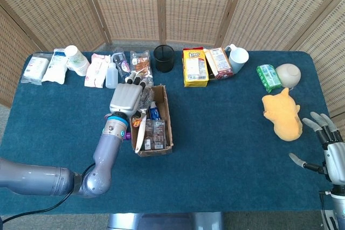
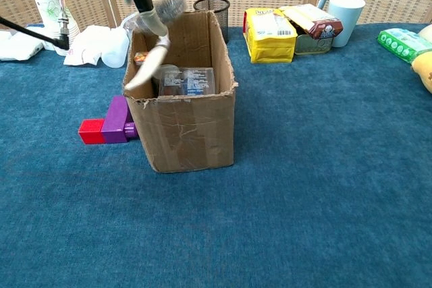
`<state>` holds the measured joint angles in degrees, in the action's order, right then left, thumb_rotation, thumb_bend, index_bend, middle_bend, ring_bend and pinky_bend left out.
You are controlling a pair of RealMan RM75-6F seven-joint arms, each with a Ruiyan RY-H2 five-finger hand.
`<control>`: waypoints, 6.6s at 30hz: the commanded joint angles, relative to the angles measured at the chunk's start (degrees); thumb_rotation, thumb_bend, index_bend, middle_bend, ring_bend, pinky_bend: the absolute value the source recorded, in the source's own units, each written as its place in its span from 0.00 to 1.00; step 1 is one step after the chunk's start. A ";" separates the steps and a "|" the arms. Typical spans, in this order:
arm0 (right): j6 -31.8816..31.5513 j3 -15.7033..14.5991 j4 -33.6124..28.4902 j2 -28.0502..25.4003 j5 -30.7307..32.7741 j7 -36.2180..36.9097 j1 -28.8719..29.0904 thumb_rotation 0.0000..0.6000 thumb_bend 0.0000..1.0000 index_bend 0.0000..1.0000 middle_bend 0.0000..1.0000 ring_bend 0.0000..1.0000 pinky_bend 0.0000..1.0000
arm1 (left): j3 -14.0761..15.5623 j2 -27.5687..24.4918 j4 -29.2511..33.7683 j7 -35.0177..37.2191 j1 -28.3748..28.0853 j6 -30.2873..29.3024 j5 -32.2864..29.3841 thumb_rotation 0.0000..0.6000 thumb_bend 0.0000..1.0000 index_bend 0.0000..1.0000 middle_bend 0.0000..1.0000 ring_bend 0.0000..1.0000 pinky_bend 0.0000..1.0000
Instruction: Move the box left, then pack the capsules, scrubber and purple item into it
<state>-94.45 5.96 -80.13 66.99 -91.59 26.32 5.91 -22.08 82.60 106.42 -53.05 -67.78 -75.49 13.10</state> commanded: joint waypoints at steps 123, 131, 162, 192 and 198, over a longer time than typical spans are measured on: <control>-0.98 -0.48 -2.44 -0.11 -1.60 -1.41 -0.27 1.00 0.00 0.19 0.08 0.00 0.14 | 19.52 -14.86 -10.29 17.45 25.02 14.87 67.02 1.00 0.00 0.48 0.49 0.39 0.62; -1.00 -0.39 -2.47 -0.11 -1.38 -1.43 -0.30 1.00 0.00 0.19 0.08 0.00 0.14 | 13.96 -18.95 -0.96 15.23 22.47 14.36 65.32 1.00 0.00 0.47 0.48 0.39 0.62; -1.10 -0.05 -2.27 -0.43 -0.93 -0.05 -0.36 1.00 0.00 0.19 0.08 0.00 0.14 | 13.66 -7.07 5.00 -4.32 13.43 18.06 48.37 1.00 0.00 0.09 0.00 0.00 0.46; 2.43 0.28 -7.47 -3.16 3.61 -16.38 -0.96 1.00 0.00 0.18 0.07 0.00 0.11 | 26.45 -18.75 -11.90 42.26 45.59 -13.79 73.72 1.00 0.00 0.10 0.00 0.00 0.19; 5.14 -0.81 -16.76 -6.38 7.81 -29.41 -2.33 1.00 0.00 0.13 0.00 0.00 0.00 | 28.45 -16.53 -16.72 53.31 53.61 -20.95 75.77 1.00 0.00 0.10 0.00 0.00 0.19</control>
<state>-91.11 5.70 -92.01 62.65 -86.55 2.83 4.49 4.81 64.79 92.19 -4.31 -17.17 -93.43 87.18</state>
